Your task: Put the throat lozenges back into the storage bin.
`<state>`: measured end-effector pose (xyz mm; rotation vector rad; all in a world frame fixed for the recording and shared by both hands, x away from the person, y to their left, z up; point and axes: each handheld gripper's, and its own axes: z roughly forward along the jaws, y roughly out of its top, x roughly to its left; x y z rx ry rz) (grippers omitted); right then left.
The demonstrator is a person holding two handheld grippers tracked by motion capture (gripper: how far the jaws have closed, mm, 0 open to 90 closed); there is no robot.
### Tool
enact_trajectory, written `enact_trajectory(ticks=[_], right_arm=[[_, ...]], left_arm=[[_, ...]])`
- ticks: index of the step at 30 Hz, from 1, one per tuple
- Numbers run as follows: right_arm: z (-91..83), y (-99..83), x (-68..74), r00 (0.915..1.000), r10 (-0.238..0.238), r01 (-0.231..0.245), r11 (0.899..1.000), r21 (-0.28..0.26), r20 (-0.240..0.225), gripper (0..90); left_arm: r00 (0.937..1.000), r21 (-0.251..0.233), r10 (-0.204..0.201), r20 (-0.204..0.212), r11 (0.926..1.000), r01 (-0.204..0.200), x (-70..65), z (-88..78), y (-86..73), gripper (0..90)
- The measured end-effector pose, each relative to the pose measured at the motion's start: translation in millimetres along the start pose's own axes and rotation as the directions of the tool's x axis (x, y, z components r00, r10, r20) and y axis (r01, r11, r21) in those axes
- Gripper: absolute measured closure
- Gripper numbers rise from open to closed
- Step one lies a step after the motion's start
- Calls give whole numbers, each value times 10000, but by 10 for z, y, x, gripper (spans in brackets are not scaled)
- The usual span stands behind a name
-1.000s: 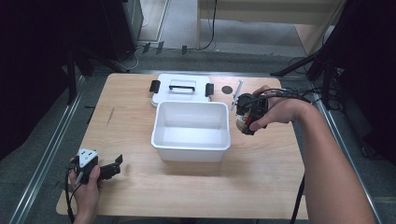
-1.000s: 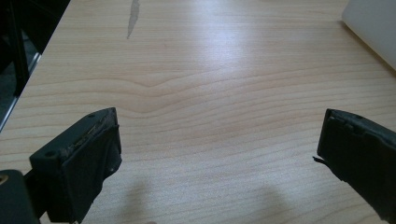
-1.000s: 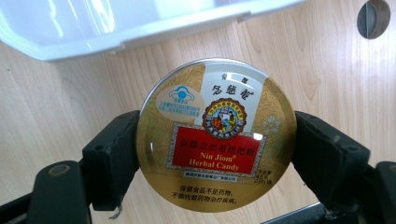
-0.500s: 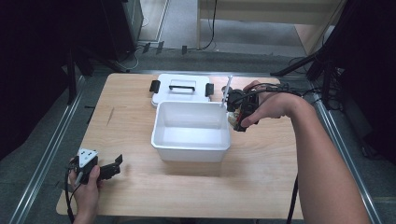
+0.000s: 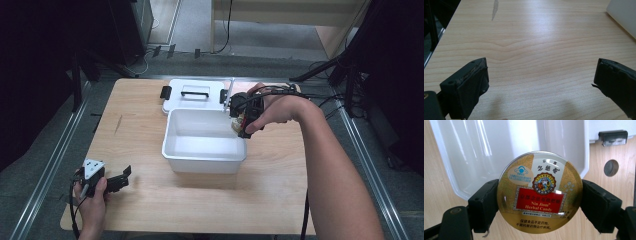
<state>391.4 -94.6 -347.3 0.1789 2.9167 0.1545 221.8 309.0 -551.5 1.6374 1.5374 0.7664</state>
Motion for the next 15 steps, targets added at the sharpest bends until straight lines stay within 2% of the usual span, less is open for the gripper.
enact_trajectory(ticks=[15], right_arm=[[106,209,49,9992,-369,368,9993,-113,-119,210]], left_arm=[[10000,0,5,23,10000,-5,1,5,0,2]])
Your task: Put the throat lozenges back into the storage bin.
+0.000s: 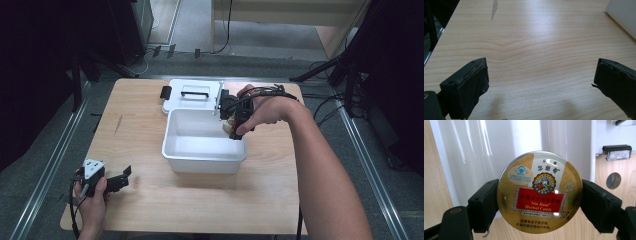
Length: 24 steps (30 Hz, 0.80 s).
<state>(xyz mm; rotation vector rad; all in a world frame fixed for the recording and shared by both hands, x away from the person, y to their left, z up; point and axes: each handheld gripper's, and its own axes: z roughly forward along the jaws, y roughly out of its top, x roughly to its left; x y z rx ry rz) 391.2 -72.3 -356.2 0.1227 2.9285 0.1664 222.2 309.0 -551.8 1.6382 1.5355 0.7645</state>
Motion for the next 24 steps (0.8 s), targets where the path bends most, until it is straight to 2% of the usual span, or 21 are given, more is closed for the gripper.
enact_trajectory(ticks=[6,10,16,19,21,22,23,24], right_arm=[[60,76,31,9999,-60,60,10000,38,-111,210],[146,122,37,9994,-267,265,9996,-123,-212,210],[236,99,38,9994,-253,251,9996,-119,-256,210],[285,74,23,9987,-464,458,9987,-240,-225,210],[293,63,33,9992,-323,319,9994,-166,-246,210],[328,46,23,9983,-527,521,9983,-260,-233,210],[328,46,23,9983,-527,521,9983,-260,-233,210],[338,33,39,9991,-335,332,9994,-109,-259,210]], left_arm=[[10000,-15,-13,-6,10000,13,0,-1,-1,1],[10000,-18,-19,-3,10000,19,0,-2,-1,1],[10000,-13,-20,11,10000,20,2,-1,0,1],[10000,-12,-10,7,10000,10,1,-1,0,2],[10000,-13,-9,6,10000,10,1,0,0,2],[10000,-11,-9,2,10000,9,1,-1,0,2],[10000,-11,-4,3,10000,4,0,0,0,2],[10000,-10,12,0,10000,-12,-1,0,0,2]])
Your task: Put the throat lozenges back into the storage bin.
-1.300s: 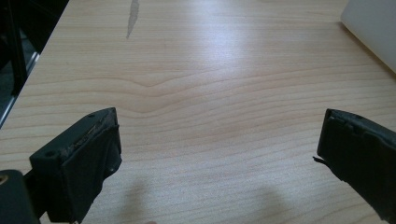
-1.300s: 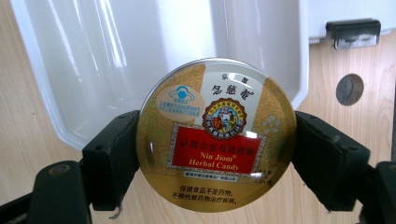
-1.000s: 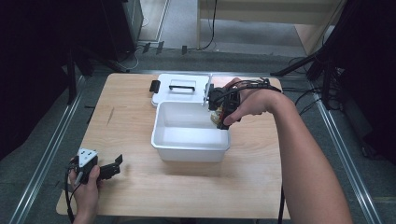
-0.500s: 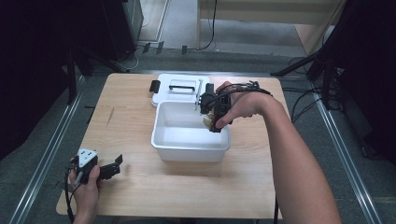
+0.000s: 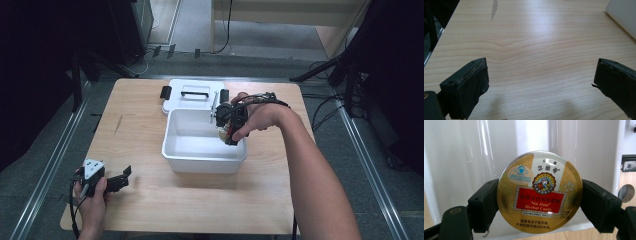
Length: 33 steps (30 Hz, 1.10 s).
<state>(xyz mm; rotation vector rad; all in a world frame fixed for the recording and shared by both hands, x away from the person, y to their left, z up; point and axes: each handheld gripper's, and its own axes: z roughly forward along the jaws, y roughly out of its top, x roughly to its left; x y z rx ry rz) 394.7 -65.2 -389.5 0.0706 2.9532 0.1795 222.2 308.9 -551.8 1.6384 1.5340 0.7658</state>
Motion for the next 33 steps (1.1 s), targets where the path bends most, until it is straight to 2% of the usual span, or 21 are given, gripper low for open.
enact_trajectory(ticks=[3,9,11,12,33], right_arm=[[17,-6,-3,9998,-178,178,9998,-38,-1,210],[53,-23,3,9999,-125,125,9999,81,10,209],[54,-25,12,10000,20,-20,9999,150,-38,210],[67,-26,2,9999,-147,148,9999,55,-47,210],[295,-4,22,9997,-262,262,9988,411,-2,210]], left_arm=[[10000,18,11,8,10000,-11,-3,-1,0,1],[10000,-3,5,3,10000,-5,-2,-2,-1,2],[10000,-12,-2,-1,10000,2,-2,-1,-1,2],[10000,-15,-8,8,10000,8,0,-1,-1,2],[10000,-23,-28,15,10000,28,2,0,-1,1]])
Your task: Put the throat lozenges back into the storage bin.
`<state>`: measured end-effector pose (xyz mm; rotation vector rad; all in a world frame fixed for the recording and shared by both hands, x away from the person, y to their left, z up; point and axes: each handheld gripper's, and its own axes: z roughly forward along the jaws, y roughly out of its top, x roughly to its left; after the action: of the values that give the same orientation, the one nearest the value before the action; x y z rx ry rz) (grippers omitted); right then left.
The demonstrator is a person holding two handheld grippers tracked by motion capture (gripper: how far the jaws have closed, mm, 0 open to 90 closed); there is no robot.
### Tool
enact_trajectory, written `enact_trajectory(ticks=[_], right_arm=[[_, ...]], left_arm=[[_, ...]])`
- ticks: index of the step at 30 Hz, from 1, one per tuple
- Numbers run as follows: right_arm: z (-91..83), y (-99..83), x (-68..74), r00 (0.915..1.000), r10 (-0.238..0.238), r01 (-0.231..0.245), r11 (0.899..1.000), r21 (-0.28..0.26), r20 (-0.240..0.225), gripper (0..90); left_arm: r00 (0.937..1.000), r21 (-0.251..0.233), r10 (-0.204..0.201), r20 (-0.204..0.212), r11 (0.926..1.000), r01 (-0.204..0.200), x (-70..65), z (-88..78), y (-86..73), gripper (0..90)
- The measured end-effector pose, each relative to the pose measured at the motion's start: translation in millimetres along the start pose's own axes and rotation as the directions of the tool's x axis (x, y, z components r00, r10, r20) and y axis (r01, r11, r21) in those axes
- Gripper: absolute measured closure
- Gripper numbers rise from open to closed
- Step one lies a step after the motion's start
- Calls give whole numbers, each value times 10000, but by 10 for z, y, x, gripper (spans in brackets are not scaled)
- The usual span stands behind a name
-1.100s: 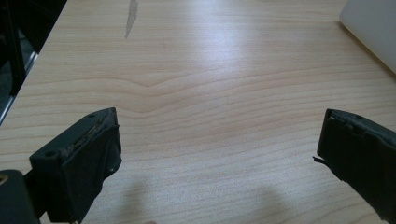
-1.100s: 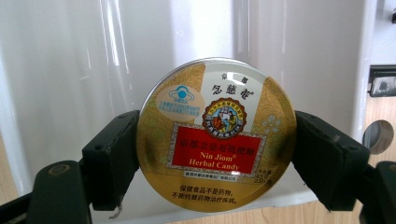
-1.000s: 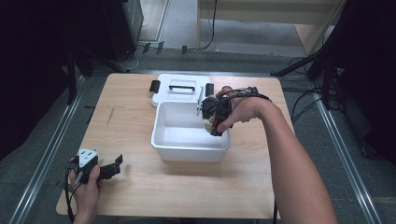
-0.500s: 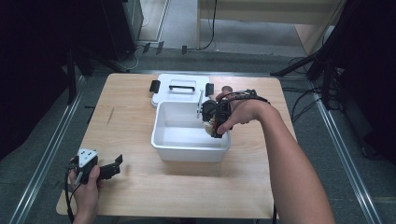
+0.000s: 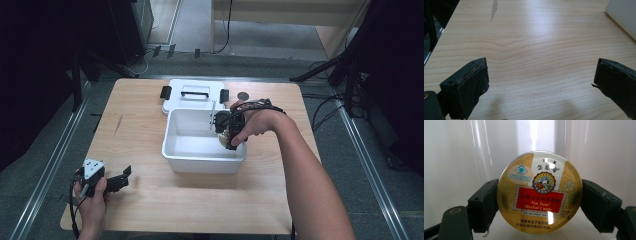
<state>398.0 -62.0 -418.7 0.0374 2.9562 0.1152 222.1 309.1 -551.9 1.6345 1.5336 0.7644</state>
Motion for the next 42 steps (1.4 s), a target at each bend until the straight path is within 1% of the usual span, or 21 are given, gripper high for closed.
enact_trajectory(ticks=[2,6,7,10,11,12,13,19,23,25,30,32,34,37,39,42], right_arm=[[21,5,11,10000,94,-94,9999,90,-13,210],[66,15,9,10000,-33,34,9998,174,-54,210],[86,18,15,9999,47,-44,9997,247,-122,210],[114,24,19,9999,45,-40,9995,324,-160,210],[126,28,23,9998,118,-112,9993,349,-188,210],[135,32,18,9998,51,-45,9994,337,-178,210],[141,37,20,9998,47,-39,9992,410,-193,211],[194,70,35,9993,79,-62,9988,491,-352,211],[228,86,33,9992,20,2,9986,533,-410,211],[241,90,36,9990,126,-100,9982,585,-437,210],[298,84,21,9987,155,-119,9973,728,-485,210],[315,84,18,9981,291,-247,9965,793,-545,211],[326,90,17,9981,325,-276,9953,927,-516,210],[332,100,11,9978,374,-325,9954,899,-538,211],[344,120,13,9978,456,-402,9935,1061,-487,210],[361,134,18,9983,381,-331,9936,1080,-445,210]], left_arm=[[10000,6,-7,12,10000,7,1,-1,0,1],[10000,9,-24,14,10000,24,1,-2,0,1],[10000,5,-35,18,10000,35,0,-1,-1,1],[10000,3,-39,20,10000,39,1,-1,0,1],[10000,3,-33,21,10000,33,1,-1,0,1],[10000,12,-22,20,10000,22,1,-1,0,1],[10000,10,-22,20,10000,22,1,-1,0,1],[10000,26,-11,23,10000,11,0,-4,0,1],[10000,21,-19,28,10000,19,2,-4,0,1],[10000,29,-11,27,10000,11,1,-4,0,2],[10000,25,-26,37,10000,26,3,-3,0,2],[10000,27,-20,38,10000,20,3,-4,0,2],[10000,30,-10,36,10000,10,3,-3,0,1],[10000,25,-10,31,10000,10,2,-2,0,1],[10000,30,-14,33,10000,14,2,-4,0,2],[10000,28,-18,31,10000,18,3,-4,0,1]])
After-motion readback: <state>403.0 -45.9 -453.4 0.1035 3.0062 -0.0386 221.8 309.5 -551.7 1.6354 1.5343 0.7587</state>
